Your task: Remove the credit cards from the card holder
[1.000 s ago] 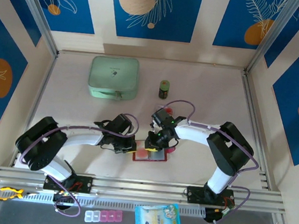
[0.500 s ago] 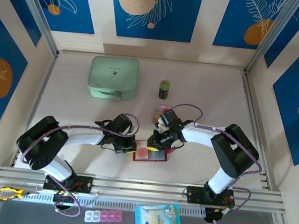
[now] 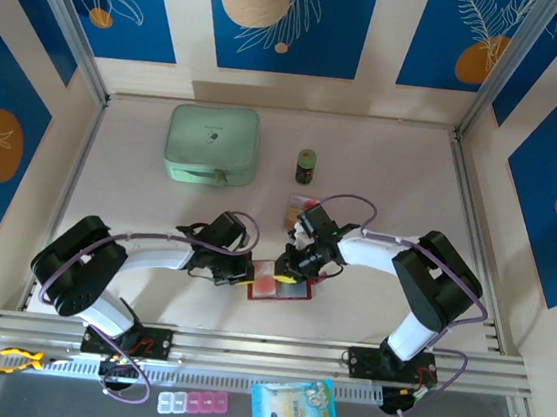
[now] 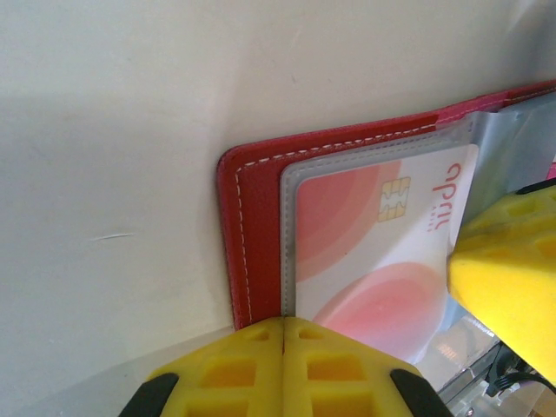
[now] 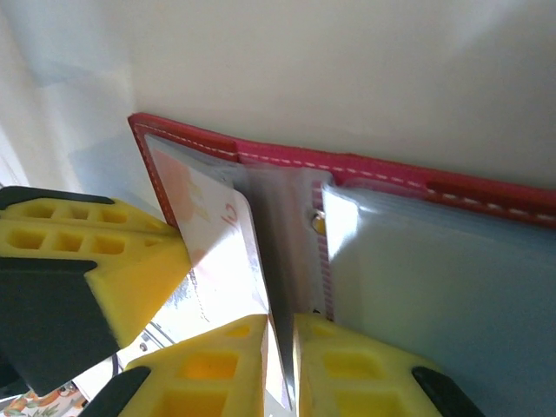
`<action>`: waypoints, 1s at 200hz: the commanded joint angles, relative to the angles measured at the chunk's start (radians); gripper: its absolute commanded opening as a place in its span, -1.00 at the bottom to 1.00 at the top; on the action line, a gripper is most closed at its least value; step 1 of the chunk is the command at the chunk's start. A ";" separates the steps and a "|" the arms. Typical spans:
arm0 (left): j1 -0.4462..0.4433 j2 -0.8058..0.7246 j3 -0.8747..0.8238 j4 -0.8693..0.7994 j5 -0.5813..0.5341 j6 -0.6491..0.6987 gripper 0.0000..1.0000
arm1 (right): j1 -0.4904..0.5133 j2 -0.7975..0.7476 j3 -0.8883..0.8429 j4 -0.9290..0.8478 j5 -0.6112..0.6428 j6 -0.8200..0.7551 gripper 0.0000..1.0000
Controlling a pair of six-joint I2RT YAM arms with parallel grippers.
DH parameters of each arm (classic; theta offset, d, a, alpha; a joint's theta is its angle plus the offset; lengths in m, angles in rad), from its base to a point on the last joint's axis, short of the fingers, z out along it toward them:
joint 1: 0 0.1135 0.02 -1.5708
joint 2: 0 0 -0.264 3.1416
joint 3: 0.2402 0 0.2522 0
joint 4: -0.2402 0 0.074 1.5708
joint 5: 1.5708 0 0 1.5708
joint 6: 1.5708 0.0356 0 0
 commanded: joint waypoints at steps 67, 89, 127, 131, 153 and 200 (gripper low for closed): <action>0.009 0.026 0.002 -0.053 -0.015 0.012 -0.96 | 0.012 0.008 0.014 0.016 -0.053 0.001 -0.69; 0.008 0.027 0.002 -0.051 -0.014 0.012 -0.97 | 0.009 0.008 0.006 0.030 -0.062 0.005 -0.70; 0.007 0.028 0.000 -0.048 -0.014 0.010 -0.97 | 0.007 0.016 0.001 0.055 -0.086 0.012 -0.70; 0.008 0.028 -0.001 -0.048 -0.014 0.010 -0.97 | 0.007 0.017 0.000 0.056 -0.086 0.014 -0.71; 0.008 0.030 0.000 -0.048 -0.012 0.010 -0.97 | 0.005 0.016 -0.003 0.061 -0.088 0.013 -0.75; 0.009 0.028 0.000 -0.059 -0.018 0.010 -0.97 | -0.004 -0.014 -0.021 0.048 -0.063 0.012 -0.88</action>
